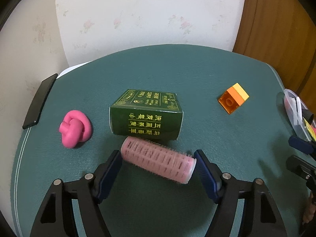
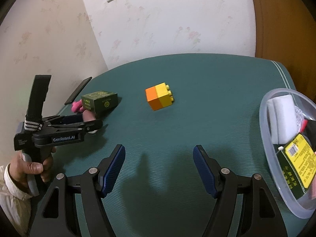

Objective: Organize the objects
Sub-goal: 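Close the left tool around the pink mesh roller, then grasp the flat dark-green box with the right tool while the left tool holds the roller, then carry the green box over the clear bowl with the right tool while the left holds the roller, then lower the green box into the bowl with the right tool while the left tool brings the roller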

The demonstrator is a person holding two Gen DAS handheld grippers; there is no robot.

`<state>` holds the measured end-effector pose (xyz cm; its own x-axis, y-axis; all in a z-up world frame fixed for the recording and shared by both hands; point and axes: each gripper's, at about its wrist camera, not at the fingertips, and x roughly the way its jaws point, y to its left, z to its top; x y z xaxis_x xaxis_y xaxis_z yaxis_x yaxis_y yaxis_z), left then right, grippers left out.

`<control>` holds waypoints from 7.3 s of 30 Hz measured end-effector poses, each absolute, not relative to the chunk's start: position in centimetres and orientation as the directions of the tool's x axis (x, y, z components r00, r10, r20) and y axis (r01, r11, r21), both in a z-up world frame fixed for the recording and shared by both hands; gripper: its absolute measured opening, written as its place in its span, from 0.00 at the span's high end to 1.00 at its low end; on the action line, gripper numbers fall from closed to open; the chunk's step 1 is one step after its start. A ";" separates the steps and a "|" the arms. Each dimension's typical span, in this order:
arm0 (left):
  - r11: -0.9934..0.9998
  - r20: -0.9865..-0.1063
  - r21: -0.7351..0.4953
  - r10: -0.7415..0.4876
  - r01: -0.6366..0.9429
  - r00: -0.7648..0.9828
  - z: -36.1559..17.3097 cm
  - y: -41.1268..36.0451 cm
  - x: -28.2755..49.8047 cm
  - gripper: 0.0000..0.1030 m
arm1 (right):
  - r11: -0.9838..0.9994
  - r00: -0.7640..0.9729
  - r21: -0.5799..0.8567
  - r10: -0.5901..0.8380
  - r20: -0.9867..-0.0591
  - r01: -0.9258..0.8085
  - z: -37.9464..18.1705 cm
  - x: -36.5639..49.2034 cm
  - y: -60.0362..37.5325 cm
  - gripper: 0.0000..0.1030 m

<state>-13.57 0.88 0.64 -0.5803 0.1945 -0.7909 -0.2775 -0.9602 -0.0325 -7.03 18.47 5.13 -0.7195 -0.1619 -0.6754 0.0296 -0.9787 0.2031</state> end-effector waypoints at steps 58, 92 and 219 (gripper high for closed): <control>-0.991 -0.729 -0.132 0.109 -0.018 -0.676 3.6 -9.9 -8.4 0.25 | -0.959 -0.575 0.122 -0.253 -0.778 0.256 1.9 -24.0 2.5 0.13; -0.986 -0.701 -0.166 0.137 -0.027 -0.700 4.3 -9.9 -8.0 0.25 | -0.951 -0.617 0.281 -0.297 -0.729 0.126 4.3 -22.6 5.2 0.06; -0.823 -0.722 0.046 0.364 -0.567 -0.588 7.4 26.7 -5.6 0.24 | -0.916 -0.742 0.155 0.191 -0.643 -0.370 6.7 4.7 39.7 0.21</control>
<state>-5.55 26.72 7.45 -0.5879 0.3645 -0.7222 -0.5668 -0.8226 0.0463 4.68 39.68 6.71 -0.7418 0.1905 -0.6430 -0.3697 -0.9161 0.1551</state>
